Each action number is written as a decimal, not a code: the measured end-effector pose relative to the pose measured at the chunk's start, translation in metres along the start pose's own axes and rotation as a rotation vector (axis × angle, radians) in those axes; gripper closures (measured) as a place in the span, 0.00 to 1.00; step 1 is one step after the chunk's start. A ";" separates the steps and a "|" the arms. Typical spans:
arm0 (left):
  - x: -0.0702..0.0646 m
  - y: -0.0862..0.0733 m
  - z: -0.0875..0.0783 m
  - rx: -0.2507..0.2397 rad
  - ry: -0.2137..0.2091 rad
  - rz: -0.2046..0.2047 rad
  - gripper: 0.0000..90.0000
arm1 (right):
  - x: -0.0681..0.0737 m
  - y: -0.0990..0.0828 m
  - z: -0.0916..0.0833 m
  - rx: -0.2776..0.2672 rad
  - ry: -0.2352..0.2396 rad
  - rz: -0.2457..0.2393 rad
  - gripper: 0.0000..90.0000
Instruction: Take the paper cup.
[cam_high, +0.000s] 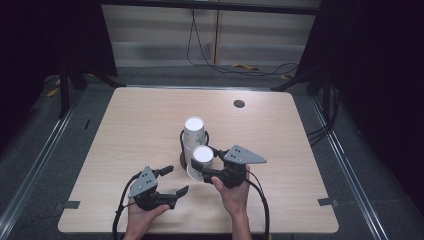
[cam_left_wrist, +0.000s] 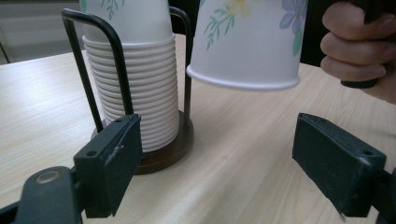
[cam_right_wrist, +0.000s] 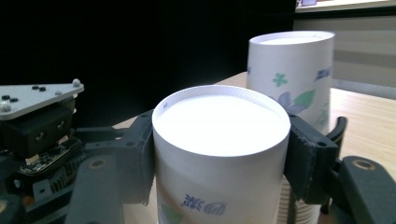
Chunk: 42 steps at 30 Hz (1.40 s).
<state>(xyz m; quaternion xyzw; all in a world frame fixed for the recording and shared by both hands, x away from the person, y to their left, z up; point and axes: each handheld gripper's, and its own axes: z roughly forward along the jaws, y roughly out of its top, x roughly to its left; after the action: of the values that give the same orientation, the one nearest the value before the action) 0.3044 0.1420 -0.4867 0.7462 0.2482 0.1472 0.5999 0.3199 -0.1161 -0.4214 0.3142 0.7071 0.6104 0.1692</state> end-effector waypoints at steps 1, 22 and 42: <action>-0.001 0.001 0.000 -0.001 0.003 -0.004 0.18 | 0.001 -0.001 0.001 0.003 0.006 0.000 0.39; -0.005 0.005 0.013 0.030 -0.048 -0.002 0.18 | 0.010 -0.015 0.016 0.036 0.068 0.024 0.39; -0.007 0.005 0.021 0.021 -0.080 -0.014 0.18 | 0.019 -0.018 0.021 0.062 0.123 0.031 0.40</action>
<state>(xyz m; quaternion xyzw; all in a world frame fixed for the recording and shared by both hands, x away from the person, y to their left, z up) 0.3106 0.1206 -0.4865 0.7559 0.2308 0.1106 0.6026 0.3147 -0.0886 -0.4405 0.2920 0.7298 0.6089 0.1060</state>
